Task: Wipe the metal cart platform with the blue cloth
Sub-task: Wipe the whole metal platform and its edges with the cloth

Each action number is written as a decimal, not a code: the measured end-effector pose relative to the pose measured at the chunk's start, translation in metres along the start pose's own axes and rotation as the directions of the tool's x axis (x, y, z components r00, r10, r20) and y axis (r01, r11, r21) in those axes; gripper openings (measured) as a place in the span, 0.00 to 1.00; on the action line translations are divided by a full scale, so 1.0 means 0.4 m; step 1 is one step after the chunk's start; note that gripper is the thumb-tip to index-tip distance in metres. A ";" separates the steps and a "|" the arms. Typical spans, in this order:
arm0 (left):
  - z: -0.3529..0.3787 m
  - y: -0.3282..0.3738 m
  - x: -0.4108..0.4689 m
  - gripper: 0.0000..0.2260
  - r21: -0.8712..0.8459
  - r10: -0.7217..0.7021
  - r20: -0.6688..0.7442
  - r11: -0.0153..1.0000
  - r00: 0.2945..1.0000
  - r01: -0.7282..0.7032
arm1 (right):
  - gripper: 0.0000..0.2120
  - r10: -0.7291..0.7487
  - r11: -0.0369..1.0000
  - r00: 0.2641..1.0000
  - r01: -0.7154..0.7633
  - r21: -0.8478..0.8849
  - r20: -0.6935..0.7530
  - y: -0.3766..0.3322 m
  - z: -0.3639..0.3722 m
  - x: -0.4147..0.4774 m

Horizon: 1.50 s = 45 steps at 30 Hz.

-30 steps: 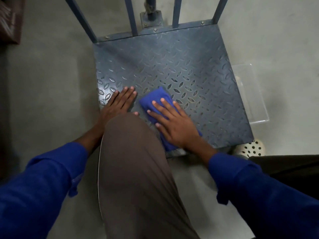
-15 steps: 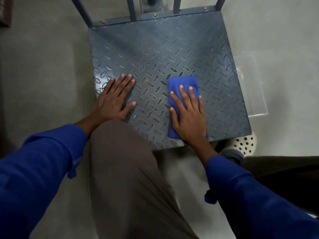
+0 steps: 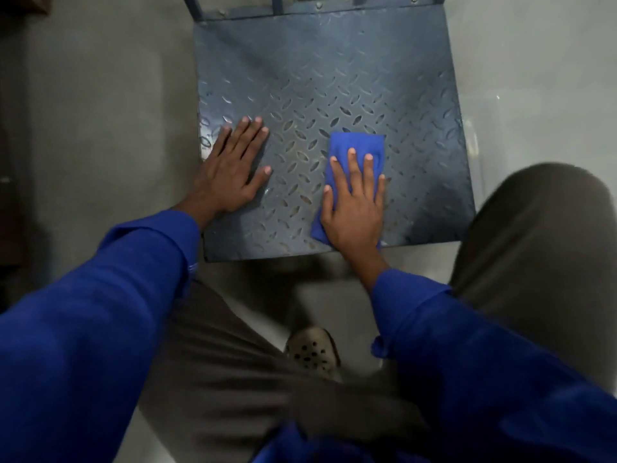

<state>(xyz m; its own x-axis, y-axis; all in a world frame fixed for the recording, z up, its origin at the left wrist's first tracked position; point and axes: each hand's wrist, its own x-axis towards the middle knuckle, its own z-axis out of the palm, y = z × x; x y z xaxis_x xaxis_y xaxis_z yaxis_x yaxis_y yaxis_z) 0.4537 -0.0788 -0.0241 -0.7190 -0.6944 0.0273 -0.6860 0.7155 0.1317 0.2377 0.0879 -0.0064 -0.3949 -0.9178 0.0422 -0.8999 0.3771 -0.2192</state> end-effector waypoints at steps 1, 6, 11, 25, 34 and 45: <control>0.004 0.017 -0.017 0.33 -0.008 -0.023 -0.003 1.000 1.000 0.023 | 0.29 -0.031 1.000 0.999 0.031 -0.002 0.027 -0.023 0.000 -0.033; 0.036 0.105 -0.128 0.32 -0.090 -0.319 -0.075 0.946 0.945 0.312 | 0.27 -0.260 0.965 0.961 0.260 0.018 0.088 0.007 -0.004 -0.087; 0.031 0.114 -0.131 0.34 -0.115 -0.413 -0.085 0.908 0.907 0.402 | 0.28 0.139 0.990 0.990 -0.139 -0.016 -0.025 0.013 -0.008 -0.022; 0.021 0.116 -0.126 0.34 -0.116 -0.449 -0.095 0.891 0.888 0.438 | 0.27 -0.169 0.986 0.985 0.169 0.003 0.047 0.021 0.002 -0.066; 0.013 0.123 -0.134 0.31 -0.145 -0.483 -0.142 0.873 0.864 0.465 | 0.28 -0.325 0.945 0.940 0.326 0.010 0.101 -0.071 0.026 -0.073; 0.059 0.358 -0.295 0.29 -0.138 -0.869 -0.070 0.495 0.490 0.858 | 0.29 -0.331 0.943 0.938 0.323 0.083 0.100 -0.111 0.021 -0.064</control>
<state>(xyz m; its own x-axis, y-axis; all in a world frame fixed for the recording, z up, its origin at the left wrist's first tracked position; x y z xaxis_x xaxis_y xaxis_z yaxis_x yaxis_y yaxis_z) 0.4377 0.1072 -0.0320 0.2519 -0.9673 -0.0313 -0.9411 -0.2523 0.2252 0.2894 0.0935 -0.0060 -0.0543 -0.9984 0.0146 -0.9606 0.0483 -0.2735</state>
